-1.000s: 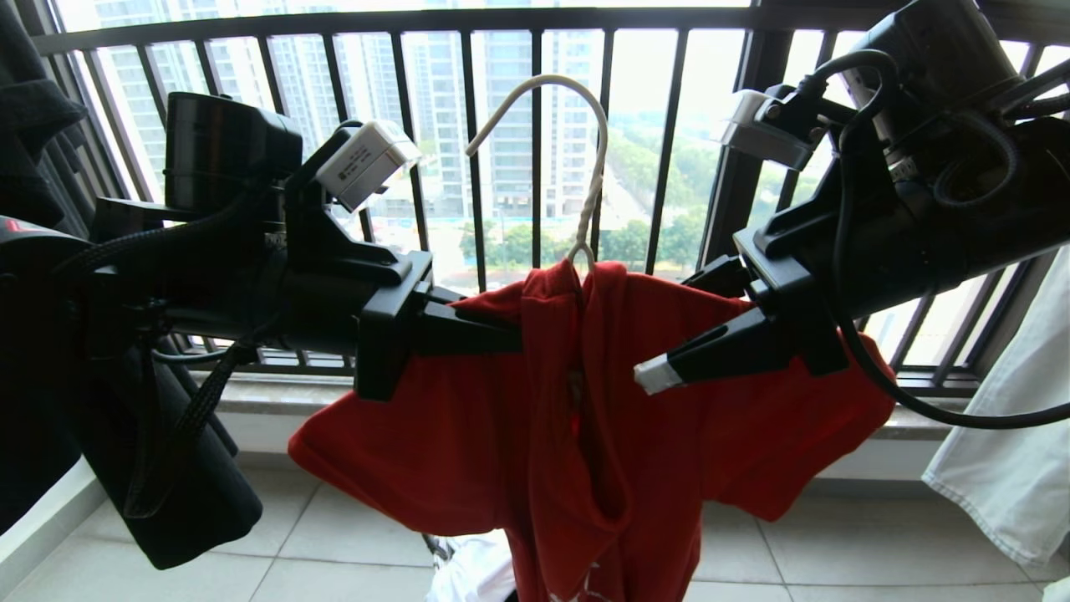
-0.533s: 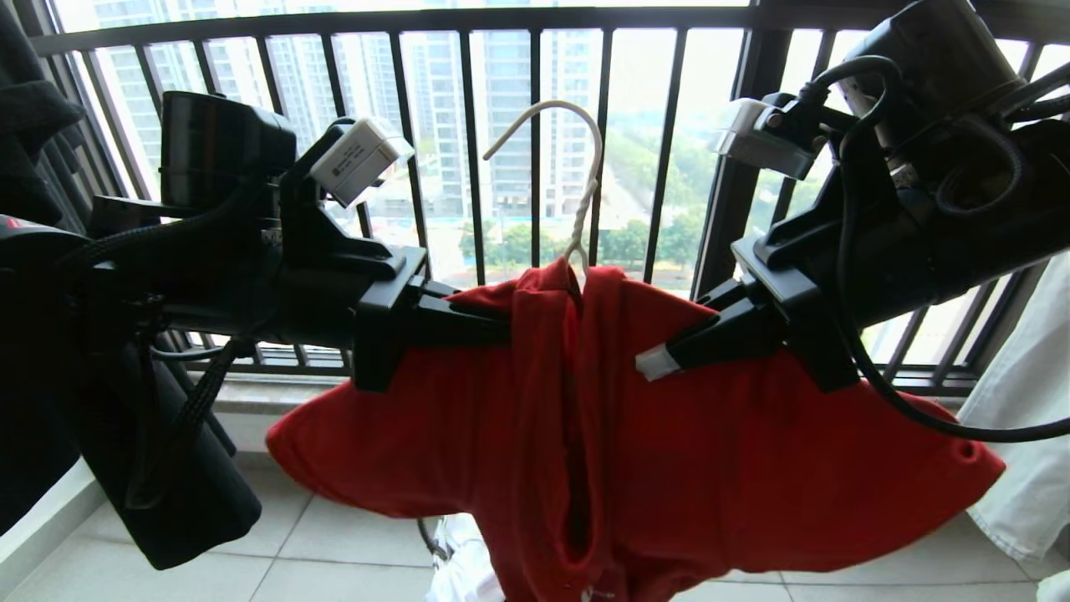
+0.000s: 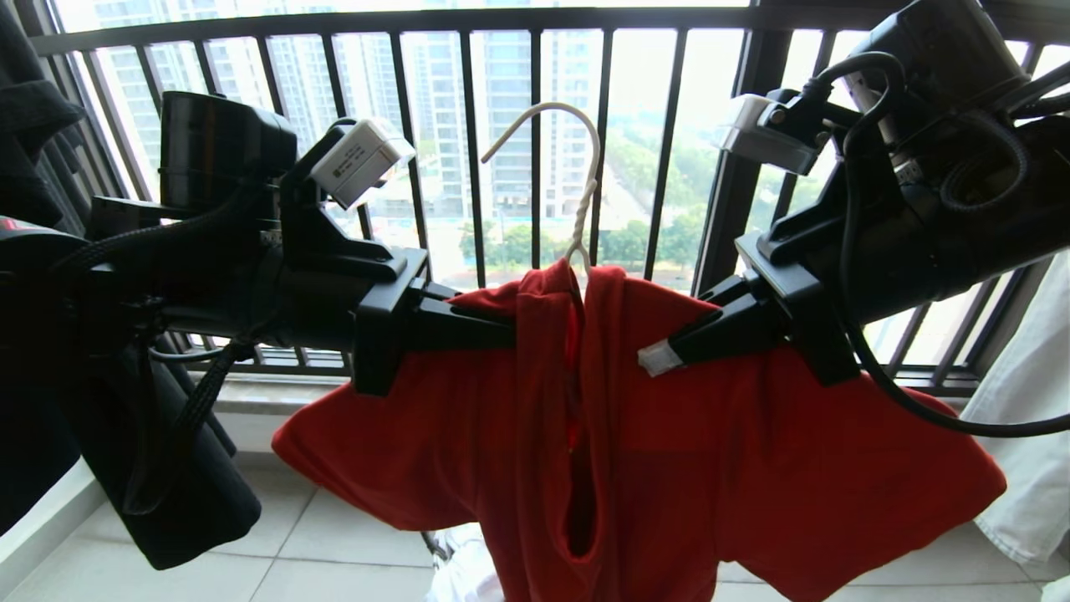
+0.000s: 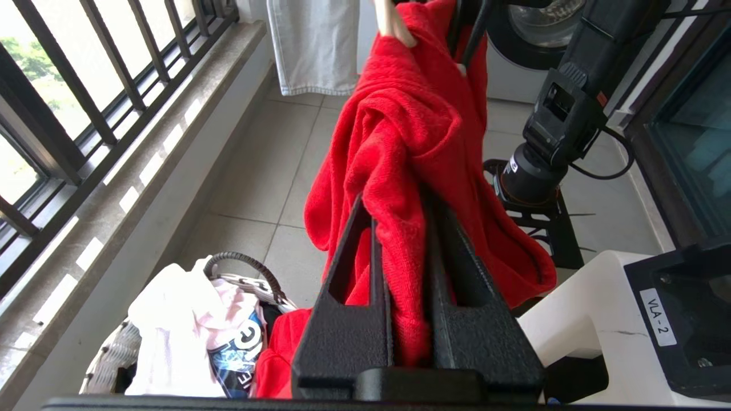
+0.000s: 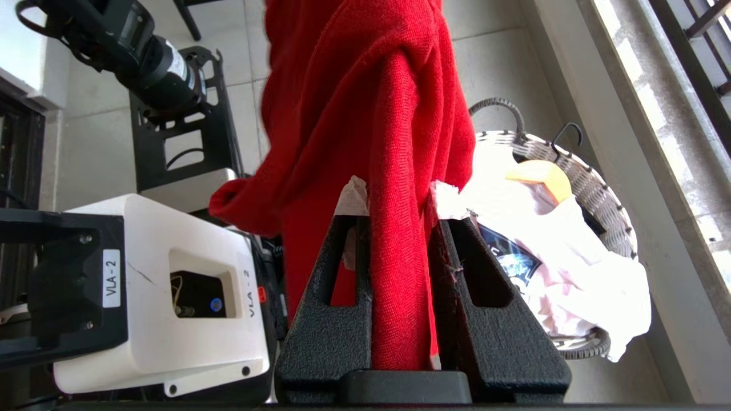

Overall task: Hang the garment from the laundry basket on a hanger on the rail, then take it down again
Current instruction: Hang the clothes on the clothes rack

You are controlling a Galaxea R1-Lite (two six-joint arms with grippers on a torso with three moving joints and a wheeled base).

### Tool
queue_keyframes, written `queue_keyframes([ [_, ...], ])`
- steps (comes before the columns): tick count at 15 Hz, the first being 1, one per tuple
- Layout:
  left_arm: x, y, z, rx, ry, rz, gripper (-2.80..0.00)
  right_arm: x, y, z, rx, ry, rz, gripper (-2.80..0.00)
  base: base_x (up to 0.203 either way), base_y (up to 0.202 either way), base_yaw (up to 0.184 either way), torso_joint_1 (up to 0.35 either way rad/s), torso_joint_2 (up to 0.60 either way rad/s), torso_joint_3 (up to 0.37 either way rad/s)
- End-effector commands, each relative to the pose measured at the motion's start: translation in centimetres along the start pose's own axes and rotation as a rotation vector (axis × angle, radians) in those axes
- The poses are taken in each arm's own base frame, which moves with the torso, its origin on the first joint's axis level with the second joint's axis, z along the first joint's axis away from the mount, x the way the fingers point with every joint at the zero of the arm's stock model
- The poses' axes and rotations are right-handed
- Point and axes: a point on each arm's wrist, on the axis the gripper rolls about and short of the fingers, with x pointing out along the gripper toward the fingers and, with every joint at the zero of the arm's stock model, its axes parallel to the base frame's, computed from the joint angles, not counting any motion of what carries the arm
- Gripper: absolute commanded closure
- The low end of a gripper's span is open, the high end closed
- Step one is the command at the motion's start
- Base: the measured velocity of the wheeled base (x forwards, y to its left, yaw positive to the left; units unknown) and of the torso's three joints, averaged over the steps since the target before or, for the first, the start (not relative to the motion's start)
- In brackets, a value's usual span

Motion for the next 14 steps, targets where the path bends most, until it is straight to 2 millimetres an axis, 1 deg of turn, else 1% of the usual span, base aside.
queue_keyframes([
  [1, 0.0, 0.0, -0.2, 0.005, 0.001, -0.005, -2.8, -0.1, 0.1, 0.0, -0.002, -0.001, 0.004, 0.0, 0.0, 0.0, 0.0, 0.0, 0.0, 0.0],
  [3, 0.2, 0.2, -0.3, 0.019, -0.007, -0.002, -2.8, -0.1, 0.1, 0.0, -0.003, -0.002, 0.004, 0.0, 0.0, 0.0, 0.0, 0.0, 0.0, 0.0],
  [7, -0.2, -0.2, 0.1, 0.035, -0.013, 0.005, -2.8, -0.6, 0.4, 0.1, -0.011, -0.01, -0.003, 0.0, 0.0, 0.0, 0.0, 0.0, 0.0, 0.0],
  [8, -0.7, -0.2, 0.3, 0.043, -0.017, 0.025, -2.8, -0.9, 0.6, 0.2, -0.015, -0.015, -0.007, 0.0, 0.0, 0.0, 0.0, 0.0, 0.0, 0.0],
  [11, -3.8, -0.3, 1.5, 0.076, -0.044, 0.125, -2.8, -1.9, 0.8, 0.2, -0.018, -0.027, -0.035, 0.0, 0.0, 0.0, 0.0, 0.0, 0.0, 0.0],
  [12, -4.8, -0.5, 1.9, 0.09, -0.052, 0.158, -2.8, -2.5, 0.9, 0.2, -0.019, -0.035, -0.05, 0.0, 0.0, 0.0, 0.0, 0.0, 0.0, 0.0],
  [14, -5.8, -0.7, 2.4, 0.105, -0.061, 0.195, -2.8, -3.2, 1.1, -0.1, -0.013, -0.039, -0.066, 0.0, 0.0, 0.0, 0.0, 0.0, 0.0, 0.0],
])
